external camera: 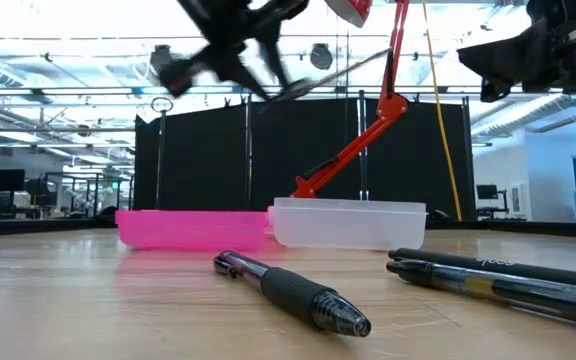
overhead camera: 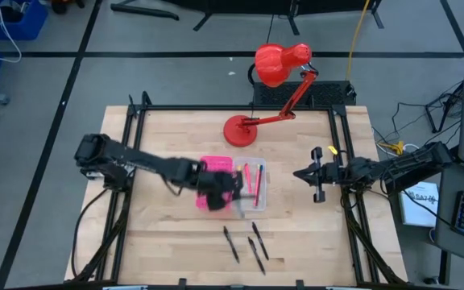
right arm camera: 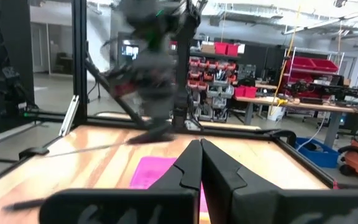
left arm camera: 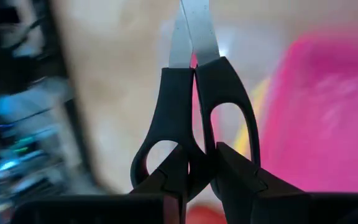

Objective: Pick & place school supplies into a supply box
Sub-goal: Put the black scissors into the pink supply box

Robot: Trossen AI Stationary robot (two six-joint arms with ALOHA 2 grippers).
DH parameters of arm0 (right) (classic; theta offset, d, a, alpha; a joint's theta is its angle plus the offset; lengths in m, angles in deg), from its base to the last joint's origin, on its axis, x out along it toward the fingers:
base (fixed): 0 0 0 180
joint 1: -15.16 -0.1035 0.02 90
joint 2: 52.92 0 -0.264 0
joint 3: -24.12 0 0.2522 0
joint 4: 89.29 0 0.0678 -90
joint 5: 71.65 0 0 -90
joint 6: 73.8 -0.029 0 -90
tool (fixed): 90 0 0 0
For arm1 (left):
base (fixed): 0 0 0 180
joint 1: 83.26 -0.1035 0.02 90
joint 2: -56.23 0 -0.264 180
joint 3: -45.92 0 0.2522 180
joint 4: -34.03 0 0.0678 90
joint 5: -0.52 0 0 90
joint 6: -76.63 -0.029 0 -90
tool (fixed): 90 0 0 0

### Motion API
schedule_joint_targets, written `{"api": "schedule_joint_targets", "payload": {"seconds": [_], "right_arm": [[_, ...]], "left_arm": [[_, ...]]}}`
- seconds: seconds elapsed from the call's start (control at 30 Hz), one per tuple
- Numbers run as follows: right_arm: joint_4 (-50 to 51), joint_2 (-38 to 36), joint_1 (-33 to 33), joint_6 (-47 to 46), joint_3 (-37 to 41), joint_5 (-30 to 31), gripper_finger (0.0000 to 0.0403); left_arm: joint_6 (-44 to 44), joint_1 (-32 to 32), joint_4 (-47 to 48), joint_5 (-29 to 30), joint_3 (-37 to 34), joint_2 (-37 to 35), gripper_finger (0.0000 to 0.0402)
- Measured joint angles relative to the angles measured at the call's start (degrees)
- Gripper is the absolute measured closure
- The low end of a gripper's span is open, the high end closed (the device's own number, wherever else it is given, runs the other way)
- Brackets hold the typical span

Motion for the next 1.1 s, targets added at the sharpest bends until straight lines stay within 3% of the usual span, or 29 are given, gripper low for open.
{"api": "schedule_joint_targets", "payload": {"seconds": [0.1,0.23,0.6,1.1], "right_arm": [[0.89,0.00,0.00,0.00,0.00,0.00,0.0403],[0.58,0.00,0.04,0.95,0.02,0.11,0.0403],[1.37,0.37,0.04,2.81,0.01,0.31,0.0403],[1.27,0.39,0.07,11.74,0.01,0.27,0.0403]], "left_arm": [[-10.88,-3.33,-6.00,0.02,1.19,-0.08,0.0337],[-22.35,-7.38,-9.84,-4.38,2.48,0.98,0.0337],[-40.59,-15.28,-7.76,-7.38,5.09,13.24,0.0337],[-40.80,-18.16,-7.34,-15.75,5.13,16.81,0.0331]]}}
